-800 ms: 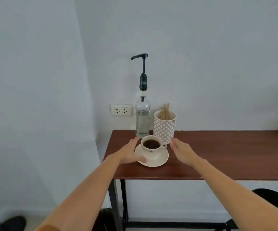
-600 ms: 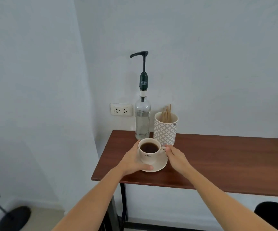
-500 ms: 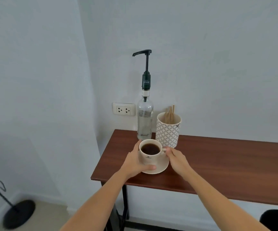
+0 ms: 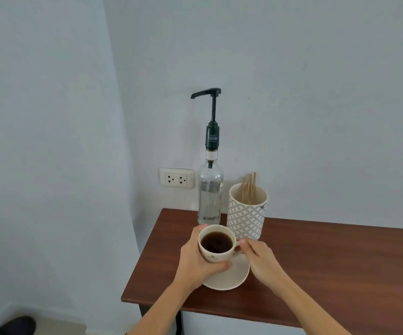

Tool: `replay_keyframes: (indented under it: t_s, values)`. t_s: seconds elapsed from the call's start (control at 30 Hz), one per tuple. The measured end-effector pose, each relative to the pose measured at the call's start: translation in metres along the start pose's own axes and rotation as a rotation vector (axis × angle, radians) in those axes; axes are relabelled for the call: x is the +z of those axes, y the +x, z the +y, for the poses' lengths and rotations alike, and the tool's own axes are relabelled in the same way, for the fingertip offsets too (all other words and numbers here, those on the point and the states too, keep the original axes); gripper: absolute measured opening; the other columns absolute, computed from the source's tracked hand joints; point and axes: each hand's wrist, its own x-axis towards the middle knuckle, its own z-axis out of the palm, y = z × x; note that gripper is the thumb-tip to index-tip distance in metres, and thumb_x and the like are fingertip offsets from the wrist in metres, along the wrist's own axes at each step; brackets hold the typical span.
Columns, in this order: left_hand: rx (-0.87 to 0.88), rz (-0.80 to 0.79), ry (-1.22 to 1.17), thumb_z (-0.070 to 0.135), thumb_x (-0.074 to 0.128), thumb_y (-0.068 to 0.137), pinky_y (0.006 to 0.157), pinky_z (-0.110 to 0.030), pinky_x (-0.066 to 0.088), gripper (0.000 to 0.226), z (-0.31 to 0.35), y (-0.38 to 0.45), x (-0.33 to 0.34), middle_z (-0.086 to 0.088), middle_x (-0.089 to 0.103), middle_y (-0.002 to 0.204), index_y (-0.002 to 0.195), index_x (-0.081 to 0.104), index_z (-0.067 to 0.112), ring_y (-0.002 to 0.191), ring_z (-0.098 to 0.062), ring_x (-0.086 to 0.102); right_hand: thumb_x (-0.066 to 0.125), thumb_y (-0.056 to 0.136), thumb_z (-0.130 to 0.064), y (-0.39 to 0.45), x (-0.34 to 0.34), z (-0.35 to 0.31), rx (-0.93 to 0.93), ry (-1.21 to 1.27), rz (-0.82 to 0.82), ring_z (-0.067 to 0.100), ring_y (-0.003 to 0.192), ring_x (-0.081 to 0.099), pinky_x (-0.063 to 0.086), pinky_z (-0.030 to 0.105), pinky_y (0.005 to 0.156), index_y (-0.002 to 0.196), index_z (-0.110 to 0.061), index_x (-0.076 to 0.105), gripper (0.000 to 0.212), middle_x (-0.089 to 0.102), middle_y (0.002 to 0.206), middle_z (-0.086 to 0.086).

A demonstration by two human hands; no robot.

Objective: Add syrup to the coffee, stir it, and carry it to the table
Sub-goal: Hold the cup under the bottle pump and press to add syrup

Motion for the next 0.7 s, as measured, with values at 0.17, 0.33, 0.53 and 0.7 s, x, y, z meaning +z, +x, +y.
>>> replay_keyframes:
  t_s: [0.17,0.33,0.53,0.7]
  values:
    - [0.044,0.022,-0.043,0.018,0.096,0.051,0.084,-0.009,0.047,0.084,0.019,0.021,-0.032,0.024,0.067,0.110,0.119,0.052,0.041,0.106,0.001,0.064,0.040,0.106,-0.024,0.006,-0.009,-0.047,-0.127,0.014,-0.021,-0.002,0.093,0.067,0.048,0.021,0.083,0.101,-0.021,0.076,0.036,0.077,0.097,-0.007]
    - [0.096,0.039,-0.029,0.030,0.094,0.048,0.083,-0.017,0.053,0.085,0.047,0.061,-0.073,0.021,0.070,0.104,0.121,0.052,0.039,0.099,0.000,0.067,0.041,0.105,-0.029,0.029,-0.025,-0.103,-0.263,0.000,-0.038,0.023,0.095,0.071,0.055,0.036,0.088,0.104,-0.022,0.076,0.036,0.078,0.097,0.008]
    - [0.089,0.086,-0.073,0.041,0.092,0.041,0.083,-0.036,0.060,0.086,0.077,0.118,-0.115,0.020,0.070,0.100,0.116,0.052,0.044,0.095,-0.003,0.068,0.041,0.104,-0.035,0.076,-0.055,-0.189,-0.349,0.064,0.287,0.015,0.104,0.068,0.052,0.041,0.099,0.113,-0.024,0.066,0.029,0.074,0.106,-0.002]
    - [0.078,0.107,-0.089,0.045,0.091,0.038,0.073,-0.040,0.063,0.089,0.100,0.153,-0.140,0.014,0.068,0.101,0.118,0.052,0.039,0.098,-0.013,0.067,0.035,0.102,-0.046,0.125,-0.067,-0.252,-0.307,0.212,0.397,0.026,0.106,0.064,0.050,0.048,0.100,0.126,-0.022,0.053,0.039,0.064,0.110,0.003]
